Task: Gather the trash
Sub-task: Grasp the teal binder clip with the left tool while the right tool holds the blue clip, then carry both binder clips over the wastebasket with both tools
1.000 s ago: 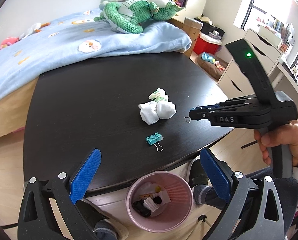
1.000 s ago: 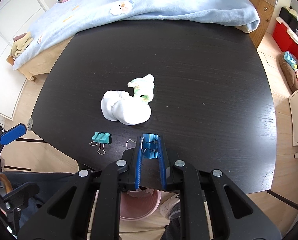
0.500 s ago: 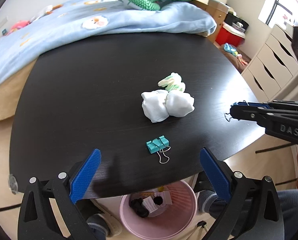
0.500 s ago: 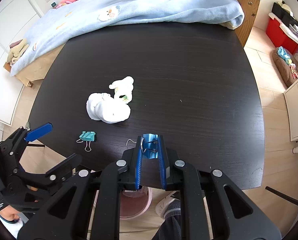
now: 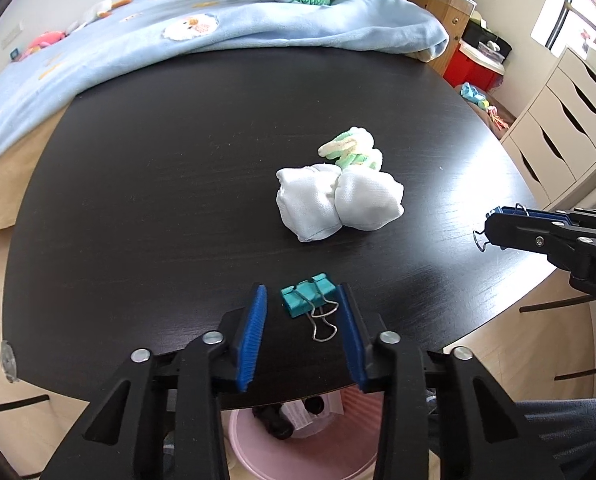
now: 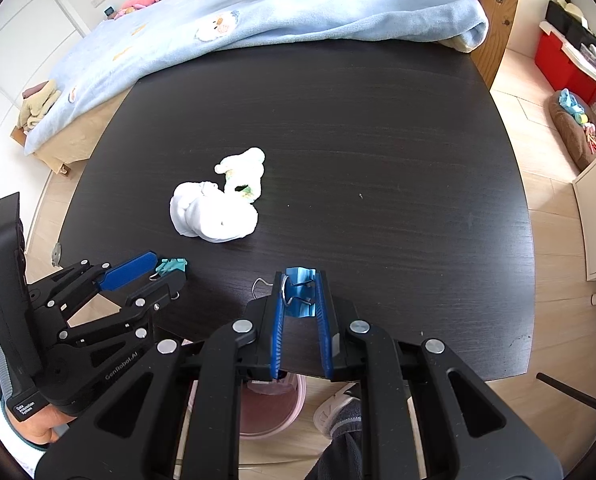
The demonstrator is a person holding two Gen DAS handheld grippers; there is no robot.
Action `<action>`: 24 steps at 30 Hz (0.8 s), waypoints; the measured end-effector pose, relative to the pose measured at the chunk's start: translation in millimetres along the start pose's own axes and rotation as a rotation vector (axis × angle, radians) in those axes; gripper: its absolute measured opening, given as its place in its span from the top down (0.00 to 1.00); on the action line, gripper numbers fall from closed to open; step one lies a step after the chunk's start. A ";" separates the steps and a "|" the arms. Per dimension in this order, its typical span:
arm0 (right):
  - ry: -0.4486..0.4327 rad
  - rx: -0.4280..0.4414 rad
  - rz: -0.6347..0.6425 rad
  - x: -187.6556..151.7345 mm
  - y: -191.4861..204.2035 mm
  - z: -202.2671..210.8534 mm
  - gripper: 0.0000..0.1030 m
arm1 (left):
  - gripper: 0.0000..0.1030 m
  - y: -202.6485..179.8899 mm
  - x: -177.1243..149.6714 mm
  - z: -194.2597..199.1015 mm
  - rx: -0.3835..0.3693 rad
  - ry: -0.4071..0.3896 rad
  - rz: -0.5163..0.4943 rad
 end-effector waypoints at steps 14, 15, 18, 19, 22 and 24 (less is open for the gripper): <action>-0.025 0.002 0.036 -7.7 13.0 6.4 0.86 | 0.74 9.5 -4.5 21.9 -0.037 -0.024 -0.090; -0.029 0.002 0.042 -9.1 14.9 8.1 0.86 | 0.74 11.0 -5.7 26.1 -0.040 -0.026 -0.094; -0.041 -0.003 0.063 -13.3 21.2 14.3 0.86 | 0.74 12.6 -7.3 37.3 -0.049 -0.038 -0.107; -0.046 -0.002 0.066 -14.2 22.4 16.1 0.86 | 0.74 12.6 -7.6 41.0 -0.053 -0.044 -0.111; -0.061 0.000 0.082 -19.0 28.0 23.2 0.86 | 0.74 11.7 -10.2 55.3 -0.065 -0.064 -0.132; -0.072 0.002 0.094 -23.1 33.1 29.3 0.86 | 0.74 10.9 -12.3 66.5 -0.073 -0.080 -0.147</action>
Point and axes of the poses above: each gripper's, at about its wrist camera, not at the fingertips, and z roughly against the way its jaws point, y to its left, x to its top, the point moved 3 cm from there along -z, roughly the way its jaws point, and after that the axes turned 2 degrees about -y, right-handed, at the moved point
